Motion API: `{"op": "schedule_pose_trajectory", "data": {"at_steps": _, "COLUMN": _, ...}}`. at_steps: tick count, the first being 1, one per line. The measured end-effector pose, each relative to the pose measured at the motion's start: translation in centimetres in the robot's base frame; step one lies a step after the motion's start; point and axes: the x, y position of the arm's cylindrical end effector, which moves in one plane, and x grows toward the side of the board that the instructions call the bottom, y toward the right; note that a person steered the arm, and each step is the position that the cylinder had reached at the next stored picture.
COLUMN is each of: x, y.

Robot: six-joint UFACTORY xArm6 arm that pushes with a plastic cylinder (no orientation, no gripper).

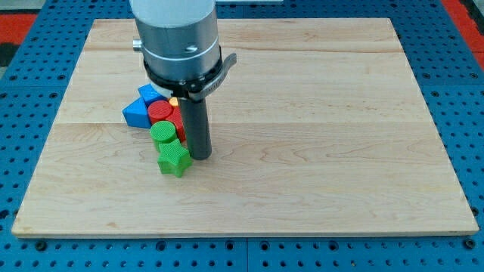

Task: Move the green star slightly left

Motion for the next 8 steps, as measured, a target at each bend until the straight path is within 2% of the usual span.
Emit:
{"op": "schedule_pose_trajectory", "data": {"at_steps": 4, "x": 0.6, "y": -2.2}}
{"op": "schedule_pose_trajectory", "data": {"at_steps": 6, "x": 1.5, "y": 1.8}}
{"op": "schedule_pose_trajectory", "data": {"at_steps": 8, "x": 2.8, "y": -3.2}}
